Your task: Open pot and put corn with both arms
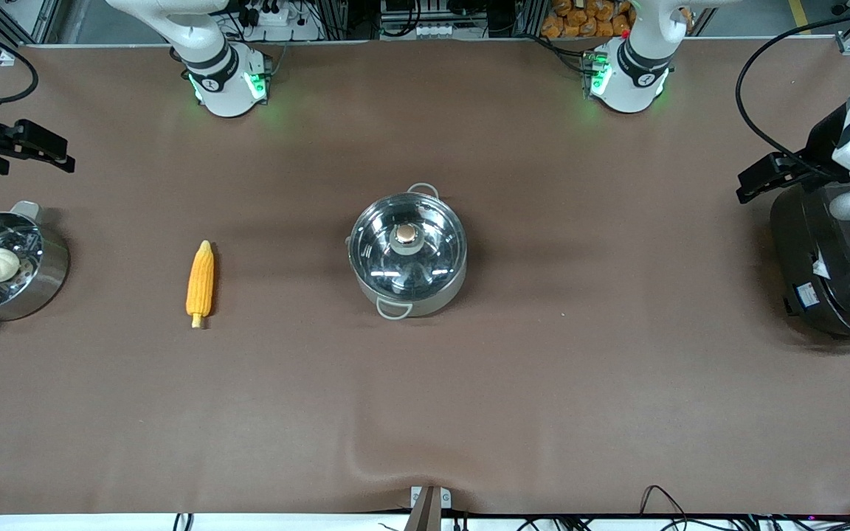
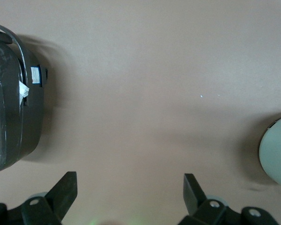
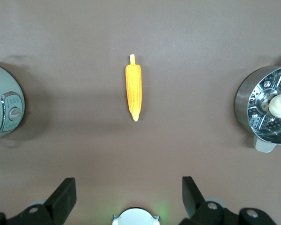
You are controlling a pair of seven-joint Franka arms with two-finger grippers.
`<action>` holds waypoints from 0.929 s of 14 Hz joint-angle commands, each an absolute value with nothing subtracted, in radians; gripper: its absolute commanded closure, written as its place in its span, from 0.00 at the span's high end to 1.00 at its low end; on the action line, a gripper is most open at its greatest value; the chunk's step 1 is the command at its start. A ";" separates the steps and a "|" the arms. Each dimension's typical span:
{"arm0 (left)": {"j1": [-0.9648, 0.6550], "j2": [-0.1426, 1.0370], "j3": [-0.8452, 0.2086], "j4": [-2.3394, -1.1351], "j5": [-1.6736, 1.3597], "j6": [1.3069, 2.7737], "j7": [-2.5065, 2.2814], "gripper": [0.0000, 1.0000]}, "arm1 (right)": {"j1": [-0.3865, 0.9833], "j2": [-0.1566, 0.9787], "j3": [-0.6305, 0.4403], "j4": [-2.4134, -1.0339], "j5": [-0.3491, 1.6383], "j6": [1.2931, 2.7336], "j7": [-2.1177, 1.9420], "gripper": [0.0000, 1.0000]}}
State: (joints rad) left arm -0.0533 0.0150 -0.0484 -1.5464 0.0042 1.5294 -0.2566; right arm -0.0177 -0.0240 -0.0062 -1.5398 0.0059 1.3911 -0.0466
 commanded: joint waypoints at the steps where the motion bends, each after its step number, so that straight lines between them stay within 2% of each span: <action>1: -0.041 0.005 -0.055 -1.539 0.002 1.506 -0.227 1.00 | -0.009 -0.048 -0.008 -1.554 0.005 1.399 -0.043 1.00; 8: -0.038 0.006 -0.055 -1.516 0.008 1.505 -0.210 1.00 | -0.017 -0.048 -0.011 -1.549 0.005 1.388 -0.043 1.00; 13: -0.041 0.006 -0.055 -1.517 -0.001 1.483 -0.118 1.00 | -0.054 -0.035 -0.014 -1.494 0.003 1.390 -0.044 1.00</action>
State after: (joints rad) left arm -0.0514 0.0147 -0.0483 -1.5242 0.0042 1.5040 -0.1542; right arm -0.0350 -0.0289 -0.0182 -1.5201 0.0055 1.3952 -0.0466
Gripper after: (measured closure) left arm 0.000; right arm 0.000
